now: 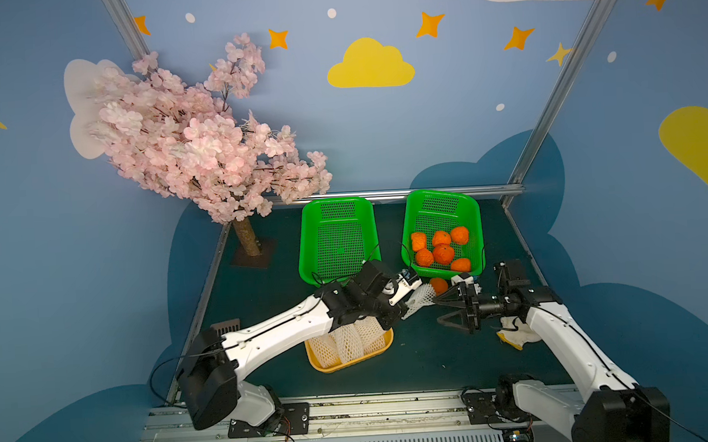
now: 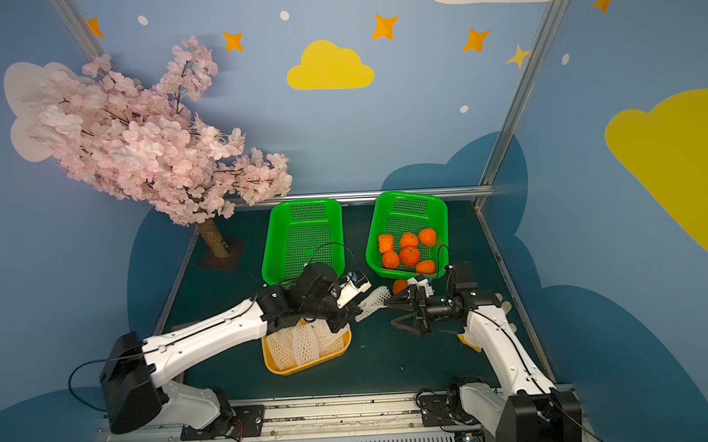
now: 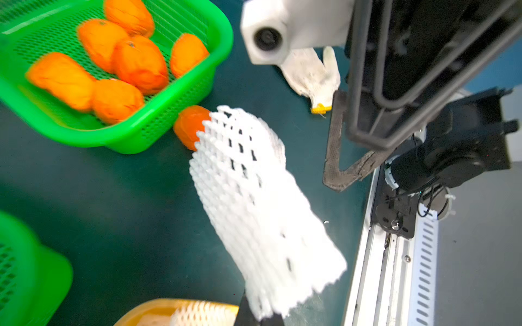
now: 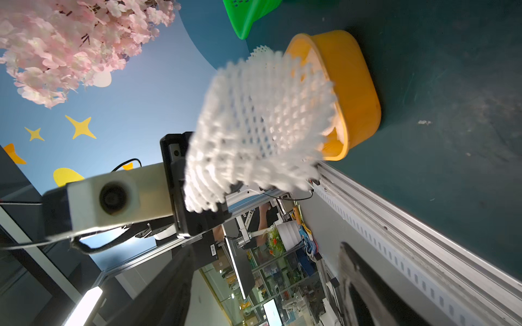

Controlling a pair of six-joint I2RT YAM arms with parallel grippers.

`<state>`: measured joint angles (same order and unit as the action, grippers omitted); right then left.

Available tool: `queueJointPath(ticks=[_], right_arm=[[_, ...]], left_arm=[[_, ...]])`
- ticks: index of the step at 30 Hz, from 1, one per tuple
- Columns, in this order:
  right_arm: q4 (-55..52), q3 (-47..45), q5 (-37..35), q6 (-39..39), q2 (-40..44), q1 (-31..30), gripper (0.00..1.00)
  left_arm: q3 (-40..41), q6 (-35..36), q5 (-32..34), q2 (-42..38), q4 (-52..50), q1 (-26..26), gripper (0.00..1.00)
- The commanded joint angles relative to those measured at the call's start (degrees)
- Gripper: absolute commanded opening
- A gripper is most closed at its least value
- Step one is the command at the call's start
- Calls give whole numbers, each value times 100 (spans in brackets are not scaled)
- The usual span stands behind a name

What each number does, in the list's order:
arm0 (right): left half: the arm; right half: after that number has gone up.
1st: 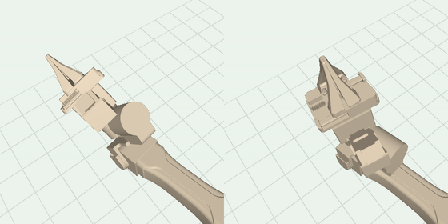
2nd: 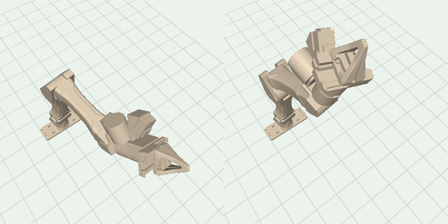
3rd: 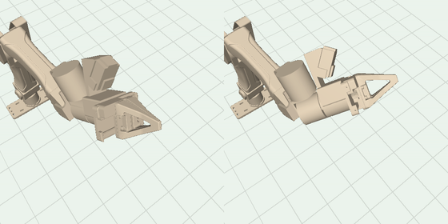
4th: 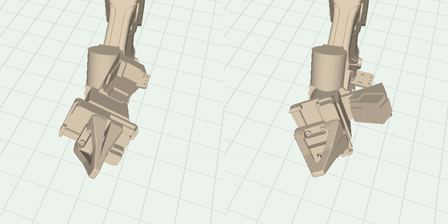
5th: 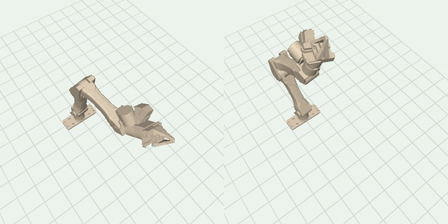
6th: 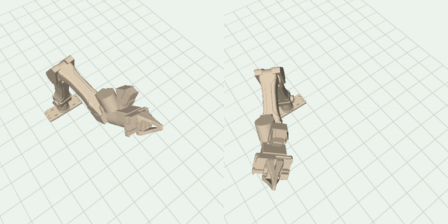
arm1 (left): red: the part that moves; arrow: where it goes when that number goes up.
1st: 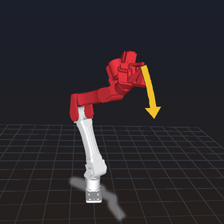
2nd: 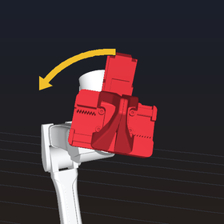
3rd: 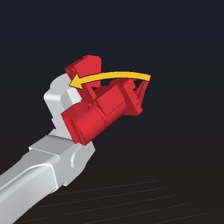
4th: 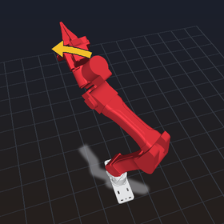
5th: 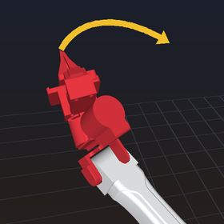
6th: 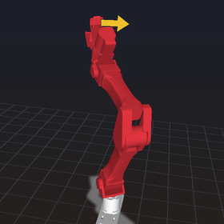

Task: Remove foam nets from oranges
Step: Remove the foam net from the orange, then place the foam net into the storage box.

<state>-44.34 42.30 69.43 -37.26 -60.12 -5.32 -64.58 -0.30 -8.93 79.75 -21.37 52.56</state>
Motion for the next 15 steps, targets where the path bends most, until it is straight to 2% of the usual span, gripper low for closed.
queueJointPath(ticks=[1, 4, 7, 11, 15], right_arm=[[-752, 278, -173, 611, 64, 14, 80], [-960, 443, -312, 854, 27, 14, 81], [-1035, 527, -409, 968, -25, 4, 81], [-1140, 594, -480, 1139, -134, -11, 81], [-1166, 677, -585, 1240, -253, -13, 81]], left_arm=[[232, -635, 275, -786, -595, -178, 3], [479, -1039, 227, -1538, -863, -395, 2], [739, -1488, -96, -2125, -1256, -791, 2], [1060, -1924, -648, -2602, -1713, -1367, 3], [1519, -2220, -1082, -2811, -1667, -2103, 2]])
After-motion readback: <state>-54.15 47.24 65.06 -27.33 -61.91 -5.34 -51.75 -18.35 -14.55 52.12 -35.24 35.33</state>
